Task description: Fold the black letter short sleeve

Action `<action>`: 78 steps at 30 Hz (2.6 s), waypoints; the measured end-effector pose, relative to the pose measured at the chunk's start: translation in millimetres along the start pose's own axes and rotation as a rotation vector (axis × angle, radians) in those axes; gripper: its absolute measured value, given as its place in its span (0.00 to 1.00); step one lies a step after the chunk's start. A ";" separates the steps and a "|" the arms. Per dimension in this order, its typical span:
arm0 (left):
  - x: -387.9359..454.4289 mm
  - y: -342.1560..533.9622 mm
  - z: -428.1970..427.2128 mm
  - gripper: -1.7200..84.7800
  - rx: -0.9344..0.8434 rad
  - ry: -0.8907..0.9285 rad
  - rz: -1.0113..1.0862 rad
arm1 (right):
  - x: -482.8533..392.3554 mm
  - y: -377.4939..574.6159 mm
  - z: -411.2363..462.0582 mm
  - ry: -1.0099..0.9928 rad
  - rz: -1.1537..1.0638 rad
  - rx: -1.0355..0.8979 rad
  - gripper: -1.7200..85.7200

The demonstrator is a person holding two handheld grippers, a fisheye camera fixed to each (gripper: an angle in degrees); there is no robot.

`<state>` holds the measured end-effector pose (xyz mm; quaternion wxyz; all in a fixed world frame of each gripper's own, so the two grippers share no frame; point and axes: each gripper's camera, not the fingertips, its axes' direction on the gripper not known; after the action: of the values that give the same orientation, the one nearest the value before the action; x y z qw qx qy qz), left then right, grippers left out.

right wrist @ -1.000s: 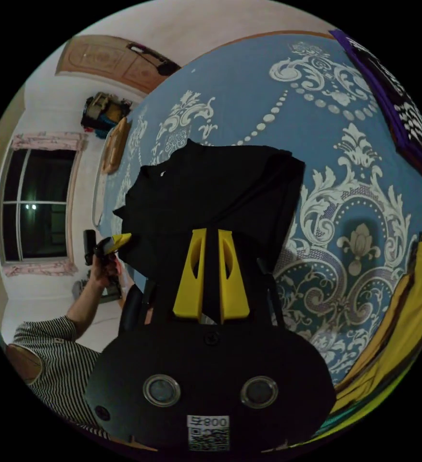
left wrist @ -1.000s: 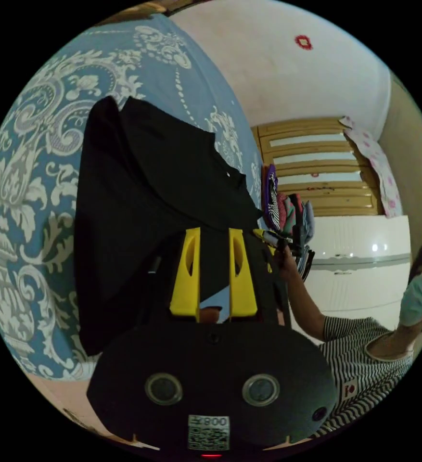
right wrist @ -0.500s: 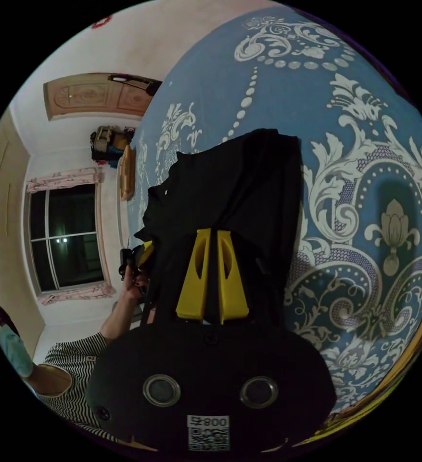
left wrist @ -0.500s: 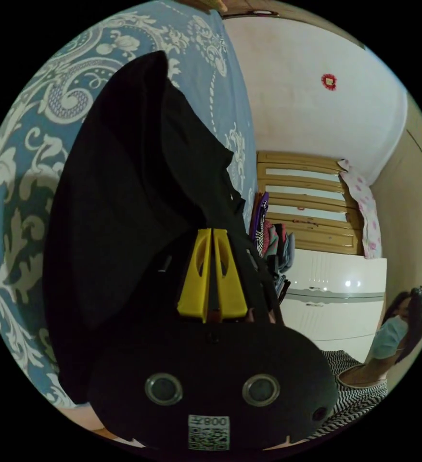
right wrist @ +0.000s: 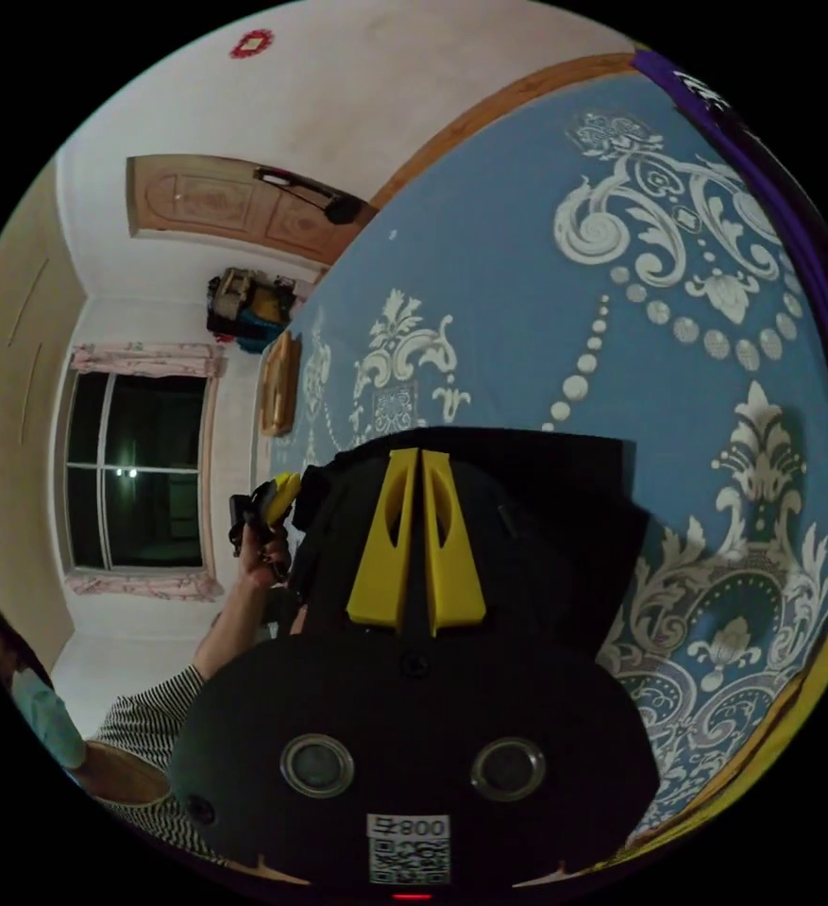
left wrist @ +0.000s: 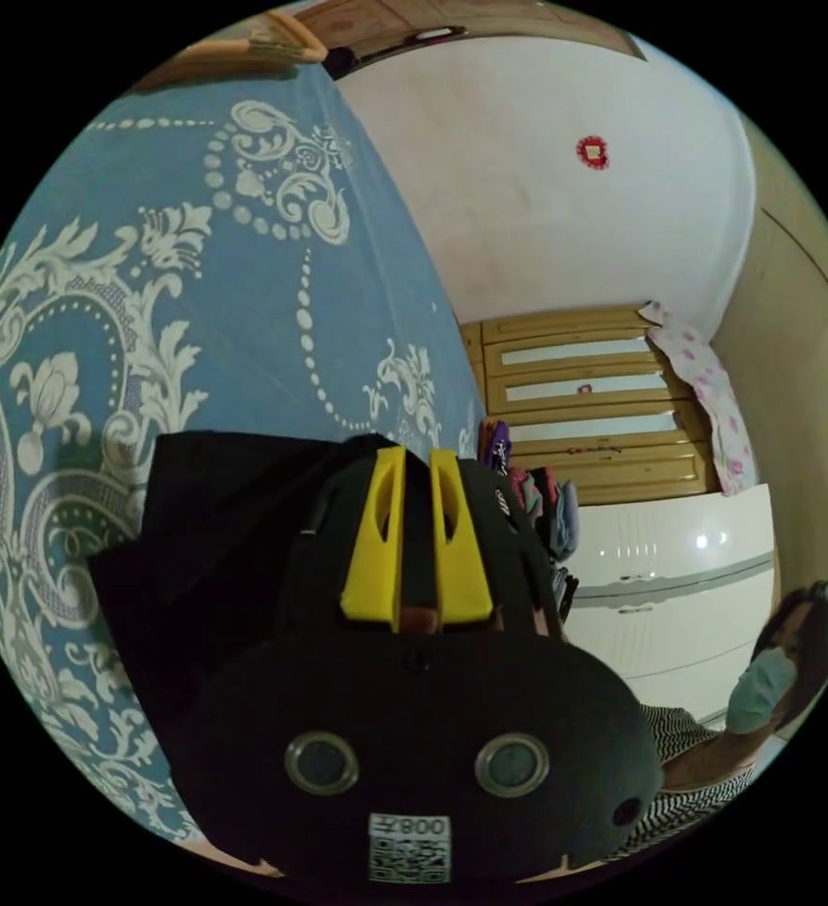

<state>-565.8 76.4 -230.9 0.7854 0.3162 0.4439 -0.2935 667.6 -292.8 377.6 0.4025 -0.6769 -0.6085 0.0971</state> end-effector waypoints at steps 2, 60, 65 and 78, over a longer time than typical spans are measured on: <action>-1.6 -0.3 -3.0 0.10 0.043 0.040 -0.003 | 2.2 -6.4 3.6 -0.012 0.026 0.002 0.04; 33.9 30.1 -17.5 0.02 -0.330 -0.356 0.338 | -66.9 -19.3 127.8 -0.144 -0.217 -0.097 0.02; 19.4 26.0 -31.5 0.02 -0.251 -0.425 0.274 | -61.0 12.8 138.7 -0.009 -0.269 -0.223 0.02; 24.2 28.3 -77.8 0.03 -0.051 -0.470 0.329 | -73.8 31.2 140.3 0.036 -0.363 -0.206 0.02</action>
<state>-574.1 148.7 -277.2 0.9115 0.2872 0.1997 -0.2163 585.9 -297.5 238.3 0.3528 -0.5955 -0.7199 -0.0517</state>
